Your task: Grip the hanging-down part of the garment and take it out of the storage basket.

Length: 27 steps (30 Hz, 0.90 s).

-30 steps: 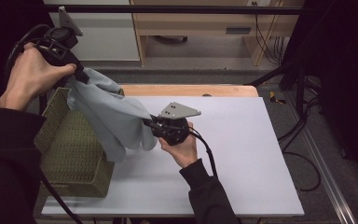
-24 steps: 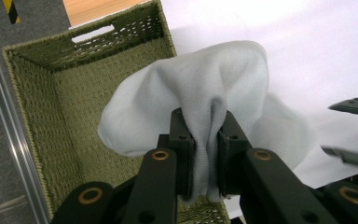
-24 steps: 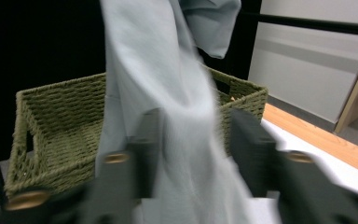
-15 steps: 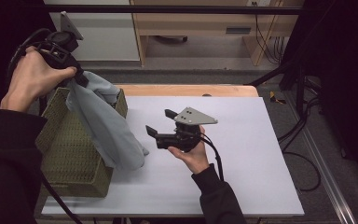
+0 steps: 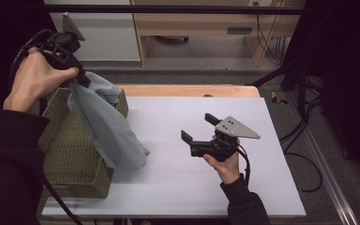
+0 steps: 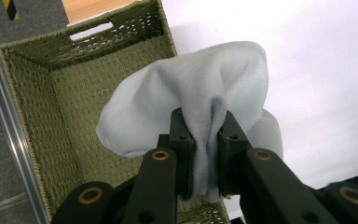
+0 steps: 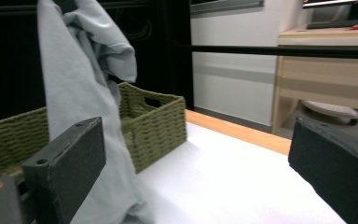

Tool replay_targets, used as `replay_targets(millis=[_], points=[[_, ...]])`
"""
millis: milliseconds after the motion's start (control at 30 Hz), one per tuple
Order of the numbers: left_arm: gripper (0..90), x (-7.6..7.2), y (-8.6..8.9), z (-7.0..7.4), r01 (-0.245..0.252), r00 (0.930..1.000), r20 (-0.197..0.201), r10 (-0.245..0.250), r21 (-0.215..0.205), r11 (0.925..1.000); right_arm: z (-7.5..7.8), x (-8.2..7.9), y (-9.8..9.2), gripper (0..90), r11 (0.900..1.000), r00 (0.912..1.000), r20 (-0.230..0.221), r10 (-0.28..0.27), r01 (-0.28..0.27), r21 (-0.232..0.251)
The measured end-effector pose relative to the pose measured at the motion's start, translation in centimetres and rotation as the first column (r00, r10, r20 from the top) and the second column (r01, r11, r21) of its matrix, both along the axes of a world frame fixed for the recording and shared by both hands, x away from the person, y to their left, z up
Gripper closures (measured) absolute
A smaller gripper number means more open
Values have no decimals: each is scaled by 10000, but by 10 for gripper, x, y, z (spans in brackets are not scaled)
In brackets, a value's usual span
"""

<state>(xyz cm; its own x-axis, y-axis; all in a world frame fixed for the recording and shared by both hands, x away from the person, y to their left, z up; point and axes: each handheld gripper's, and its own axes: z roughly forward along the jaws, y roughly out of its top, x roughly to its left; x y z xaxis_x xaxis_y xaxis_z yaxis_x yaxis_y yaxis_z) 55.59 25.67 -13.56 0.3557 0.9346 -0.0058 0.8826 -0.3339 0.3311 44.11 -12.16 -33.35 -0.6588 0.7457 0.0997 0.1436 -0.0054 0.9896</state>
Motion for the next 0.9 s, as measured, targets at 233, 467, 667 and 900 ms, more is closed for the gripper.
replay_targets(millis=[233,467,667,900], points=[[790,0,0,0,14,10000,-17,-14,-19,10000,-3,-9,-18,17,9987,9987,96,-501,501,-49],[789,0,2,-1,2,10000,-16,-2,-66,10000,-12,-19,-35,11,9965,9964,139,-832,833,-106],[789,0,5,-2,-27,10000,-24,26,-164,9999,-27,-29,-55,7,9937,9938,93,-1103,1105,-201],[789,0,7,-2,-36,10000,-27,35,-205,9998,-39,-44,-67,4,9900,9907,242,-1337,1347,-431]])
